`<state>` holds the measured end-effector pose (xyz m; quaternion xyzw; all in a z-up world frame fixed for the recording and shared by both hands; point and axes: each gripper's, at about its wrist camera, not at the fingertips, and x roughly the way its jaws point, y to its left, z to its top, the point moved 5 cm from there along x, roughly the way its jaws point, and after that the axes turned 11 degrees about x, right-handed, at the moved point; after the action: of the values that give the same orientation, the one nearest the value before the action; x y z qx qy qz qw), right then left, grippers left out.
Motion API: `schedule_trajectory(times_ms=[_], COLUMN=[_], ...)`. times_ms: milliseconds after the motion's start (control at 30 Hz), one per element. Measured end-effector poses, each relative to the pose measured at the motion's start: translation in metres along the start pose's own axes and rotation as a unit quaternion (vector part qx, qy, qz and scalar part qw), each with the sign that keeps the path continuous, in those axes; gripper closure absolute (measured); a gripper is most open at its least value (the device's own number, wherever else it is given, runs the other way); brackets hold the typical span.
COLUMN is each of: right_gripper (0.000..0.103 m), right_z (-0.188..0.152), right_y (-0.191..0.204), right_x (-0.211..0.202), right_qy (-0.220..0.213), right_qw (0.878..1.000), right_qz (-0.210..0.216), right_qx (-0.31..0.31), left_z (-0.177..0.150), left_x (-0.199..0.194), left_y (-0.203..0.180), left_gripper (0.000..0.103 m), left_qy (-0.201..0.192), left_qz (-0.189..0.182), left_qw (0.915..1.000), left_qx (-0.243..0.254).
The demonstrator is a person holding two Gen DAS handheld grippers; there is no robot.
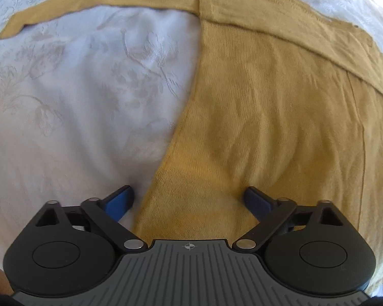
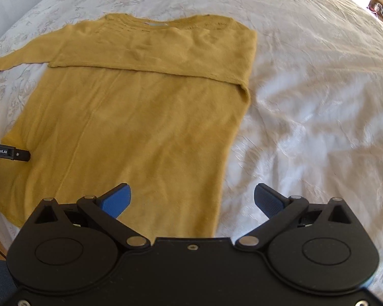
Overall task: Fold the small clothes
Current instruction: 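Grasp the other sleeve cuff with the left tool and lift it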
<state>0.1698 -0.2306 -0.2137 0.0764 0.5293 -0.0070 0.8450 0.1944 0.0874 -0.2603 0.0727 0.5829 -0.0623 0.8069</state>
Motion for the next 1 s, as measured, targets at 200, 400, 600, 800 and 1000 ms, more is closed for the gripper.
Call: schedule_trajectory(times_ms=[200,400,600,800,1000], right_gripper=[0.001,0.001,0.001,0.001,0.001], right_z=[0.021,0.047,0.065,0.077,0.088], right_y=[0.062,0.119,0.165,0.194,0.206], right_x=[0.012,0.021,0.027,0.033,0.043], right_qy=[0.001,-0.009,-0.014,-0.006,0.006], right_qw=[1.0,0.999,0.999,0.999,1.0], right_qz=[0.01,0.024,0.031,0.03,0.018], right_qx=[0.005,0.02,0.021,0.017,0.004], left_z=[0.033,0.082,0.112,0.129,0.137], left_x=[-0.036,-0.039,-0.027,0.0,0.028], left_y=[0.071,0.206,0.307,0.359,0.375], left_gripper=[0.023,0.023,0.023,0.023,0.023], left_qy=[-0.08,-0.128,-0.145,-0.141,-0.137], left_qz=[0.008,0.042,0.089,0.08,0.078], left_qw=[0.9963,0.9827,0.9682,0.9606,0.9606], left_qx=[-0.031,-0.127,-0.183,-0.226,-0.229])
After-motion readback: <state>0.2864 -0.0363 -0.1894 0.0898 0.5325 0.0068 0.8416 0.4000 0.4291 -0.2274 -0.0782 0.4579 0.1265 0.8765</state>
